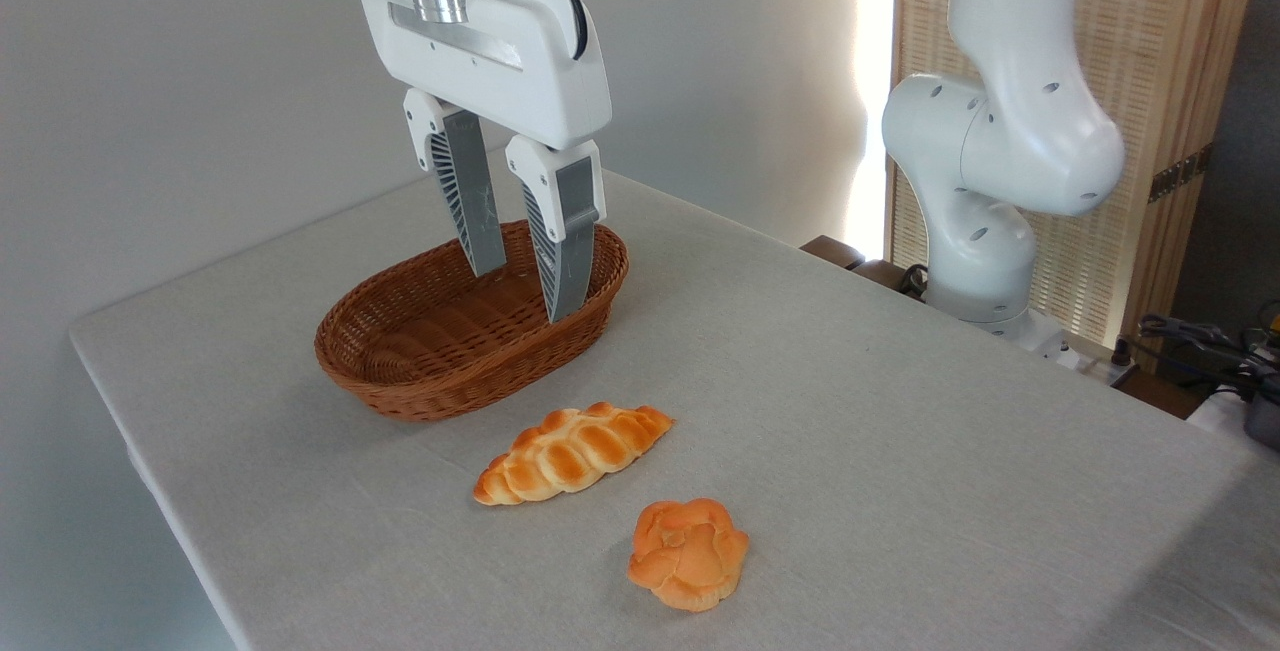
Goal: Put bread into the basket
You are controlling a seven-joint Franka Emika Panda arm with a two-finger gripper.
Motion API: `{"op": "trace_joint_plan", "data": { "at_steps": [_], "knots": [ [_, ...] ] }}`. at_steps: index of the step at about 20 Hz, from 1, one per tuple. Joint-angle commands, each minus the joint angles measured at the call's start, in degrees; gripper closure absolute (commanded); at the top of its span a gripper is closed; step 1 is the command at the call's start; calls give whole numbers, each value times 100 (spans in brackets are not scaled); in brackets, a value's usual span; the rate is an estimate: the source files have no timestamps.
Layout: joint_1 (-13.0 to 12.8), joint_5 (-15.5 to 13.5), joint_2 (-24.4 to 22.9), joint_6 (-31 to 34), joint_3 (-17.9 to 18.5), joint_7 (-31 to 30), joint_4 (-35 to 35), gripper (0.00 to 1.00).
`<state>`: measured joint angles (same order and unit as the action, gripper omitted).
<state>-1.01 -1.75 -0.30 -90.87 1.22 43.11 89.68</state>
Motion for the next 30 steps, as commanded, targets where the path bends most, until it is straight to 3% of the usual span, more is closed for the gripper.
{"op": "trace_joint_plan", "data": {
  "at_steps": [1,12,17,23,30],
  "knots": [
    [-40,-18,-40,78,36,57,23,0],
    [-48,-18,-31,8,27,57,189,0],
    [-48,-317,-110,-623,-69,-13,953,0],
    [-48,-264,-102,-2021,-131,5,2139,0],
    [-48,-299,-40,-2154,-351,328,2554,0]
  ]
}}
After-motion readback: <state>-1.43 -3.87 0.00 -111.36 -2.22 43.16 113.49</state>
